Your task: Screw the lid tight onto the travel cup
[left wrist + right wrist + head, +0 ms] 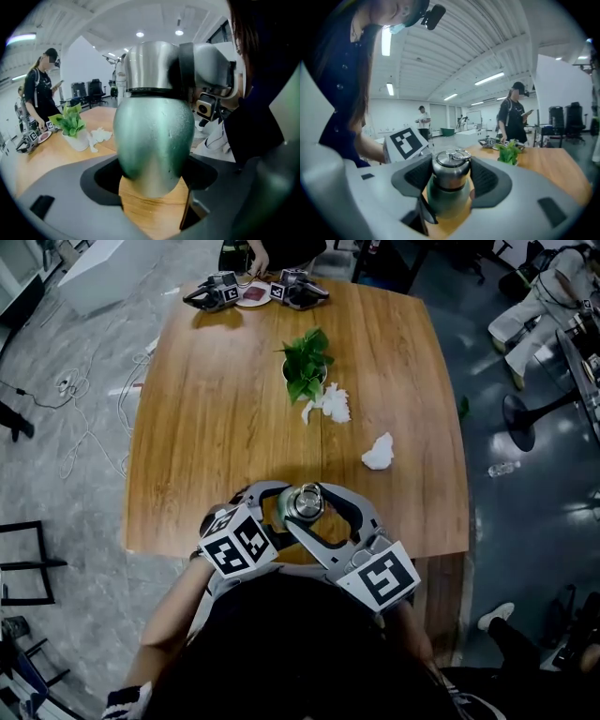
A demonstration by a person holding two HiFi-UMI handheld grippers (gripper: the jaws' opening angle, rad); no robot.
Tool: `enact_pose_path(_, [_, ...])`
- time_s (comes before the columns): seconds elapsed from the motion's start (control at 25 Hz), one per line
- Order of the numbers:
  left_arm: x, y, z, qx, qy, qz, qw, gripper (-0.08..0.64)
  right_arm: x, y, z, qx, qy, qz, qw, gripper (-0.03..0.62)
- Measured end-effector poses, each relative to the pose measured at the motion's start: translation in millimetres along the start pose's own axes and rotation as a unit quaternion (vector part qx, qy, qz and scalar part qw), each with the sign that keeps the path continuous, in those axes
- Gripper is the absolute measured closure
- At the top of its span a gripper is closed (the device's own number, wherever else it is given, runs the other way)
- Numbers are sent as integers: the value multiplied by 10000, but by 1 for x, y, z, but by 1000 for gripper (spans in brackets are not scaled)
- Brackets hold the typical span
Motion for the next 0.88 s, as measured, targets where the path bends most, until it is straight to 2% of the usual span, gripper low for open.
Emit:
enact_pose_path(0.2, [6,5,8,-309,-81,1006,9944,173,5,-1,1,125,-290,-1112,9933,345])
enact_pose_path(0.28, [7,5,8,-313,-66,1100,9934,173,5,-2,1,355,-325,-1183,9918,345])
enact_pose_path(0.36, [5,2,6,-300,-191,696,9969,173,3,-3,3,540,-316,-742,9953,345])
enact_pose_path(0.48, [-2,-1,5,-93,-312,-126,9994,173,0,-5,8,631,-312,318,9970,345])
enact_pose_path(0.56, [-3,1,4,-4,-248,-241,9994,173,-1,-8,6,513,-151,483,9974,345])
enact_pose_path(0.64, [-2,3,5,-44,-169,26,9998,173,0,-7,4,256,-133,205,9994,345])
enact_pose_path(0.72, [-1,5,7,-189,-154,428,9988,173,2,-3,5,81,-255,-346,9990,345])
enact_pose_path(0.8, [1,7,10,-348,-158,804,9960,173,6,0,5,115,-342,-948,9948,345])
enact_pose_path(0.88, [3,6,11,-456,-198,946,9943,173,8,2,5,317,-354,-1095,9928,343])
Point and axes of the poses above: the fingertips, and each gripper's own axes: x forward along the fingers, y to its left, z out of its top, the point moved 8 cm from there along -x, backward along the fingers, and after that the axes turned 11 degrees about -y, right-handed, at the moved point
